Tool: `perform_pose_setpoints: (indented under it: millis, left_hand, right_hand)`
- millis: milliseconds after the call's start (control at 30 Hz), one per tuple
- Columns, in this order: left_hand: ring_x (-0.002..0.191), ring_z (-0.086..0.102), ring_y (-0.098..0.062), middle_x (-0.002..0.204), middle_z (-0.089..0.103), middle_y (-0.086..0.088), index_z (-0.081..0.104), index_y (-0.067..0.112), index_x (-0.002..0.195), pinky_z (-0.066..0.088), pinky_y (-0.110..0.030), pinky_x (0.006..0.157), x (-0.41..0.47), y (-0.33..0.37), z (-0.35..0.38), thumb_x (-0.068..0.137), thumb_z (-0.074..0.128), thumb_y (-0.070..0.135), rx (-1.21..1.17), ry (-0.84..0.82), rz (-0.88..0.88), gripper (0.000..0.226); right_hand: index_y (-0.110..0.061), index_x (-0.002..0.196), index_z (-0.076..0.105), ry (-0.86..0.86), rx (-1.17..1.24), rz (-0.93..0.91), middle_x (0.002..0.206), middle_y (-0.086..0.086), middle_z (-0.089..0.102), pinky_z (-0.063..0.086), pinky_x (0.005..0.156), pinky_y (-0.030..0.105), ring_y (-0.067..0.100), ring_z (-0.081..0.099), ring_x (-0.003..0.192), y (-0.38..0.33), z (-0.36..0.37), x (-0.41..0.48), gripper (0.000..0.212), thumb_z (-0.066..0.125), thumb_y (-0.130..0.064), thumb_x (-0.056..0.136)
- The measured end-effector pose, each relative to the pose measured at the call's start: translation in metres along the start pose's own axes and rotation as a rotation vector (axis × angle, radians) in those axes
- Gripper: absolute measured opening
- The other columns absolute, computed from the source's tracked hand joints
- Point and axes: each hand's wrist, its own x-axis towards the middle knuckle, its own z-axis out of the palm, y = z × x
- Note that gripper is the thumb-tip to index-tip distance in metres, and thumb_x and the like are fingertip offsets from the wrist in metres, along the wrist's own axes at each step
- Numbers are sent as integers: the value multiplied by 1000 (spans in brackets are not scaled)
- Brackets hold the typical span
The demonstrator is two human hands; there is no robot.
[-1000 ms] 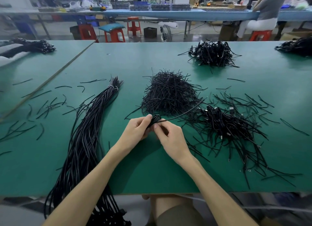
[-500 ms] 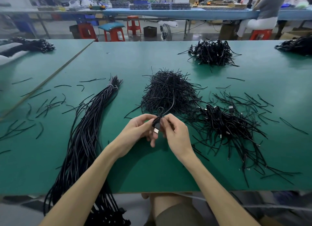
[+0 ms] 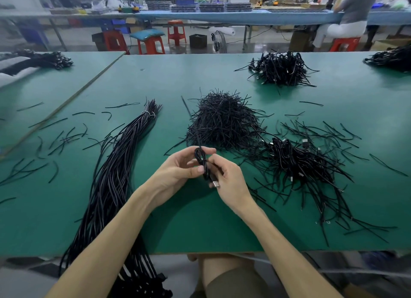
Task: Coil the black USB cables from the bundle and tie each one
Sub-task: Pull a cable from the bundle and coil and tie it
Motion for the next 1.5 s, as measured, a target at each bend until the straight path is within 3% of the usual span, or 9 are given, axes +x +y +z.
perform_pose_setpoints:
  millis: [167,367,567,733,900,1100,1267,1367,1500]
  left_hand:
    - [90,64,-29,104,67,-11,66,12,99,47,-39,94,3,-1,3,70,85,4,-75,202,23,36]
    - [69,61,-32,82,64,-5,54,16,80,51,-39,76,3,-4,8,69,87,4,-104,246,77,38]
    - [72,52,-16,82,59,1,38,16,68,43,-41,62,3,-15,22,79,83,30,537,485,348,48]
    - [116,64,-23,122,68,6,43,10,73,54,-33,84,1,-15,18,89,76,11,610,428,431,37]
    - [102,67,-25,125,69,10,50,15,97,59,-46,78,1,-17,18,80,84,29,529,342,304,40]
    - [98,56,-9,117,50,6,55,39,141,51,-18,76,3,-22,10,82,84,32,782,261,273,66]
    - [98,53,-10,110,47,6,71,21,111,44,-16,80,3,-25,10,97,69,23,894,348,284,15]
    - [98,59,-10,112,55,10,70,20,102,51,-29,78,2,-23,11,98,64,32,908,370,317,14]
    - [71,64,-17,85,68,10,62,27,95,52,-43,68,-3,-20,15,99,49,60,959,386,280,35]
  right_hand:
    - [3,84,58,-18,105,28,71,16,61,45,60,37,20,51,57,-1,-2,2,17,49,12,95]
    - [-1,97,65,-33,171,71,75,8,63,47,62,29,17,53,59,0,-2,3,19,50,-7,106]
    - [3,86,61,-27,219,91,70,3,62,44,62,24,14,52,62,2,-5,3,25,52,-9,105]
    - [4,85,58,-23,188,84,71,5,61,44,63,29,16,51,64,4,-4,3,26,52,-10,105]
    - [4,84,57,38,212,113,69,3,55,42,61,30,15,47,64,6,-4,4,27,54,-13,105]
    - [-3,84,62,70,225,111,72,-2,62,49,64,27,13,55,69,8,-2,4,24,55,-13,104]
    - [-9,85,66,10,185,107,70,0,62,46,62,32,17,52,64,8,-1,3,23,56,-15,105]
    - [-4,90,67,-10,165,77,70,3,63,46,62,32,19,53,63,7,-2,3,24,56,-19,105]
    - [-1,90,67,-17,185,59,70,3,62,47,61,33,20,53,64,4,-2,1,29,58,-26,103]
